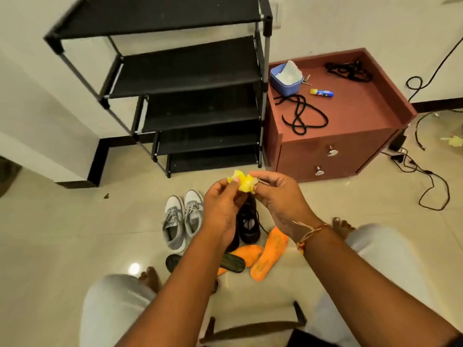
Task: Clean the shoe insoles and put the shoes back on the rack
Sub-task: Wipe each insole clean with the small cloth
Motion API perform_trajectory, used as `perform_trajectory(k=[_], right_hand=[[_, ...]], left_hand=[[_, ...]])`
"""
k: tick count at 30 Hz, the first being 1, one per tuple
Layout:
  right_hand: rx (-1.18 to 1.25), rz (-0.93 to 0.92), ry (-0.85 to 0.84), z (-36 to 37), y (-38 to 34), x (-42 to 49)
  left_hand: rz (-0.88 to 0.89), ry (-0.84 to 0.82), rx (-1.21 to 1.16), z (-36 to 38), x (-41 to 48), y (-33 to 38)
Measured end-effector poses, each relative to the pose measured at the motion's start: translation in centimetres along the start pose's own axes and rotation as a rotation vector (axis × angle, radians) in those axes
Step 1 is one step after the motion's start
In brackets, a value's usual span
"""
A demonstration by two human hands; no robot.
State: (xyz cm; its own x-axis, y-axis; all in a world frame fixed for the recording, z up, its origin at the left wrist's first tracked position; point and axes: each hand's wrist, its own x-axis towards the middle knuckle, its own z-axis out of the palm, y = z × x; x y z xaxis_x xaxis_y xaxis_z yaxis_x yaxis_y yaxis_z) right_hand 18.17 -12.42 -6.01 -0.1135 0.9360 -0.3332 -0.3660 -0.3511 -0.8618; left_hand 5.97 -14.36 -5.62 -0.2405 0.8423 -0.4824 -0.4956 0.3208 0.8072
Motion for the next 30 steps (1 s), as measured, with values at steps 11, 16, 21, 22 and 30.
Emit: perform_trajectory(k=[11, 16, 21, 22, 30], right_hand=[[-0.073, 0.055, 0.058, 1.9, 3.0, -6.2], [-0.271, -0.021, 0.064, 2.1, 5.3, -4.8], [-0.064, 0.201, 0.071, 2.5, 6.6, -2.8], [0.011, 0.267, 0.068, 2.5, 6.8, -2.5], [0.310, 0.518, -0.021, 2.1, 7.0, -0.4]], left_hand=[[0.051, 0.033, -0.096, -4.8, -5.5, -1.9], [0.068, -0.008, -0.096, -5.6, -5.1, -3.2], [-0.038, 0.101, -0.316, -6.5, -2.9, -3.7], [-0.058, 0.132, -0.346, -6.5, -2.5, -3.8], [-0.198, 0.198, -0.452, -7.0, -0.6, -4.8]])
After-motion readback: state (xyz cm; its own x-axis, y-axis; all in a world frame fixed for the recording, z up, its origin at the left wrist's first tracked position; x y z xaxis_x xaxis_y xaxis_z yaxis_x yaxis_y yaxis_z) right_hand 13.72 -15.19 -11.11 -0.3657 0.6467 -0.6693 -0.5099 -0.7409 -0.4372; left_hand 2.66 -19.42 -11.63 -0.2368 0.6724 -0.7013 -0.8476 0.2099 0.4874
